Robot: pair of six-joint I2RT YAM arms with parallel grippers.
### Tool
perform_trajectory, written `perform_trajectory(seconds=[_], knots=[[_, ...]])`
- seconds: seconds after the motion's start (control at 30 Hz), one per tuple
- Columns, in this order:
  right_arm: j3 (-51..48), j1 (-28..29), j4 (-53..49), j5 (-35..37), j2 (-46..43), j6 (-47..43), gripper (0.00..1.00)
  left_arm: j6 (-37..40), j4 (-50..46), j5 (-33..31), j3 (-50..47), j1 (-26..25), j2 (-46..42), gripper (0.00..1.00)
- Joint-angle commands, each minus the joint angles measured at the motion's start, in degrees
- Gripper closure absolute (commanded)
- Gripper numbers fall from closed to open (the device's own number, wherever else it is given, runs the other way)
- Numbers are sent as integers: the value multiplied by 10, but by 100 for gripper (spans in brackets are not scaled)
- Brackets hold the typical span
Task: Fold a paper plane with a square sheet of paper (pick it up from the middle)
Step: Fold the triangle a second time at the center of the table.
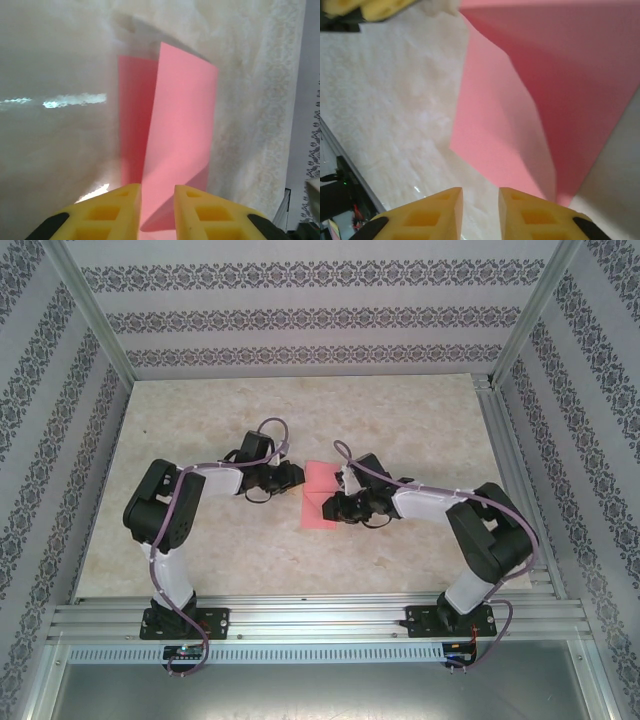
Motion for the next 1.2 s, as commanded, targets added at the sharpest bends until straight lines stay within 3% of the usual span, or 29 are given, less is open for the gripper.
perform_trajectory(seconds=[0.0,0.13,0.37,0.57,1.17], knots=[[14,-6,-33,59,-61,-10,64,13,-24,-11,13,4,-56,73],[-7,-23,-47,122,-65,-5,52,8,-24,-6,1,3,-91,73],[-11,-26,7,105,-16,23,46,5,-29,37,0,-24,-87,73],[-3,-22,39,92,20,29,43,-6,-24,34,-14,-47,-67,76],[7,-20,89,55,70,43,58,-12,-46,7,3,-71,22,83]])
